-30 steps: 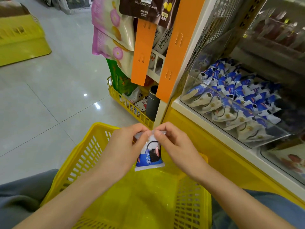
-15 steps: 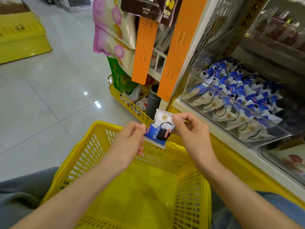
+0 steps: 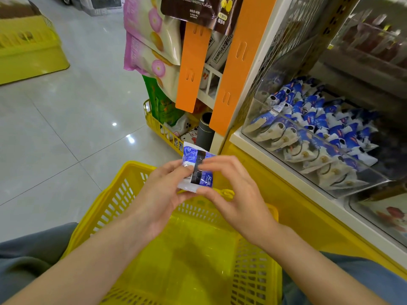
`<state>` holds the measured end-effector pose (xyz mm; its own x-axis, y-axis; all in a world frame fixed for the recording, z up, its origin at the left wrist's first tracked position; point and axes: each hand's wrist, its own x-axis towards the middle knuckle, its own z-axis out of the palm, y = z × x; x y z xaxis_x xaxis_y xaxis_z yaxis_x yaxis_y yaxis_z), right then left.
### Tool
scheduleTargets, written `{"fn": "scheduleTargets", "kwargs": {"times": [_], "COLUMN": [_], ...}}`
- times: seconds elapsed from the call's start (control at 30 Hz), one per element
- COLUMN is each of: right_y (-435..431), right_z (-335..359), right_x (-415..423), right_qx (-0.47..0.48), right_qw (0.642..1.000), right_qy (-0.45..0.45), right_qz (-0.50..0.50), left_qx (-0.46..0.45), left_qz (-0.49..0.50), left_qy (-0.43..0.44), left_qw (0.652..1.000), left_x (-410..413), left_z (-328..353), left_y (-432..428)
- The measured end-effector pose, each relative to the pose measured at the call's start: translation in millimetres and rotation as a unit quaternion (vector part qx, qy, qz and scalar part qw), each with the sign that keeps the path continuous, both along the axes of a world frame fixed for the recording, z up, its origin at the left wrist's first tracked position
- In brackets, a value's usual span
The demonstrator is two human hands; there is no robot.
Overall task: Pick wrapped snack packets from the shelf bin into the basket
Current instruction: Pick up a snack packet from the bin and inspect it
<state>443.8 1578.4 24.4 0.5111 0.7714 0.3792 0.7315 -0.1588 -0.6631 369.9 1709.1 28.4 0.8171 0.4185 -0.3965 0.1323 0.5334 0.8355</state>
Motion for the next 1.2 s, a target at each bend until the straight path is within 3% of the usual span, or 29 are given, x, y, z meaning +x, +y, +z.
{"fn": "scheduleTargets", "kwargs": {"times": [0.07,0.13,0.2,0.27,0.37,0.47,0.53,0.67,0.73,0.83,0.93,1.0,1.1,1.13,1.2], "right_y": [3,5,5,6,7,3,1,1,2,5,9,10,10,9,9], "right_z": [2,6,8,9,7,4,3,2,1,1,0,0,-1,-2,-3], "right_x": [0,7,14,15,14,19,17,10,7,2,1,4,10,11,10], "right_qx": [0.025,0.032,0.043,0.052,0.071,0.052,0.030,0.017,0.022,-0.014,-0.010,0.031,0.067,0.069,0.063], "right_qw": [0.990,0.954,0.902,0.871,0.900,0.952,0.976,0.995,0.991,0.954,0.927,0.910,0.882,0.880,0.891], "right_qy": [0.103,0.244,0.405,0.475,0.407,0.240,0.148,0.046,0.105,0.297,0.373,0.409,0.454,0.456,0.433], "right_qz": [-0.096,-0.170,-0.147,-0.113,-0.137,-0.181,-0.158,-0.087,-0.076,-0.043,-0.030,-0.064,-0.111,-0.116,-0.119], "left_qx": [0.042,0.076,0.124,0.172,0.238,0.263,0.262,0.261,0.255,0.211,0.216,0.312,0.530,0.561,0.560], "left_qz": [0.002,-0.005,-0.020,-0.028,-0.025,-0.031,-0.036,-0.023,-0.013,0.007,0.039,0.062,0.023,-0.004,-0.038], "left_qy": [0.016,0.024,0.021,-0.003,-0.038,-0.051,-0.050,-0.036,-0.021,-0.013,0.005,0.013,0.006,0.005,0.005], "left_qw": [0.999,0.997,0.992,0.985,0.970,0.963,0.963,0.964,0.967,0.977,0.976,0.948,0.848,0.828,0.827], "left_x": [0,1,1,1,2,2,1,3,3,4,5,3,-2,-3,-5], "left_z": [0,0,0,1,1,-3,-5,-5,-5,-3,-7,-12,-18,-19,-22], "left_y": [0,-1,-2,-3,-3,-6,-6,-5,-6,-7,-8,-9,-8,-10,-11]}}
